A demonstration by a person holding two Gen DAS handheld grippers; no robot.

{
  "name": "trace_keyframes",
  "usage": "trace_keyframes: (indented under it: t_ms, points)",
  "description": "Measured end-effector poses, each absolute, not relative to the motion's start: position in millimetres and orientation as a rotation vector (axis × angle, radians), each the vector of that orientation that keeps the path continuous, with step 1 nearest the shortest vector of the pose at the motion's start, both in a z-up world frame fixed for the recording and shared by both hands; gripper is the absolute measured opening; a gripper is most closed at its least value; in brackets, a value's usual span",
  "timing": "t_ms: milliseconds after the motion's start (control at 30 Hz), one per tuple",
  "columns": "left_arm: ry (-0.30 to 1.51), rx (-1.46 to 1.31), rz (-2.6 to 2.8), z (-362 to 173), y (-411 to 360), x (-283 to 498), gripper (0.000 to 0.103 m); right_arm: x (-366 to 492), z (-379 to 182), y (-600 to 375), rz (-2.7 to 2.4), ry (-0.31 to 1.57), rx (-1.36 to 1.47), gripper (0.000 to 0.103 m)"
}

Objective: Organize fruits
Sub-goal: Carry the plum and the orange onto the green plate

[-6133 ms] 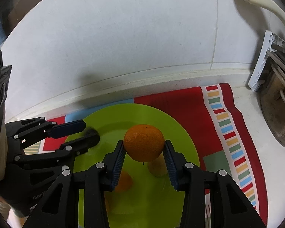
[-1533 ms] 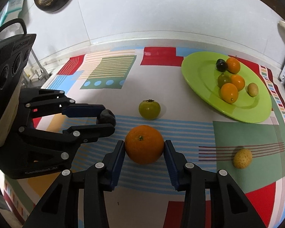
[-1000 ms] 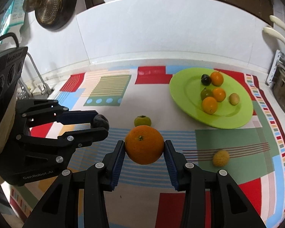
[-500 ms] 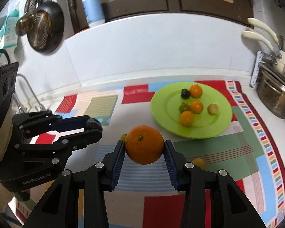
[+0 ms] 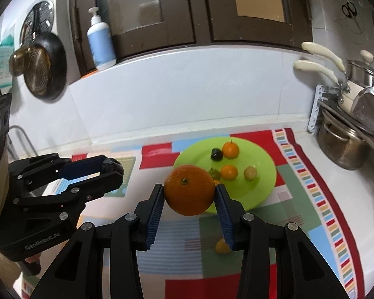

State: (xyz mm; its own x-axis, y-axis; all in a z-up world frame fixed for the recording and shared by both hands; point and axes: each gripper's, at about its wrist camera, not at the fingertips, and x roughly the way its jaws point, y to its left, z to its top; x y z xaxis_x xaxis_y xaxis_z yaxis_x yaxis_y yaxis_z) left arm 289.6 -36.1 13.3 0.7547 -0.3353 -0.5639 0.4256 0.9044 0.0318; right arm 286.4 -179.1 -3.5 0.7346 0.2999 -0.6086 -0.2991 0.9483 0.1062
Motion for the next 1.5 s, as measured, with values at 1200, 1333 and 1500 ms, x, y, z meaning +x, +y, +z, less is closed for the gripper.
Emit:
trace_keyframes:
  t_ms: [1200,1333,1500]
  points:
    - [0.714,0.118,-0.388,-16.8,-68.1,417.0,0.029,403.6,-19.7,-209.8,0.240,0.742,-0.014,0.043]
    - [0.732,0.126,-0.389,-26.9,-70.9,428.5,0.029,415.4,-31.9,-211.7,0.237,0.768,-0.012,0.043]
    - [0.775,0.116,-0.391,-41.7,-72.8,445.2,0.029,432.2,-46.0,-214.2,0.235,0.798,-0.002,0.043]
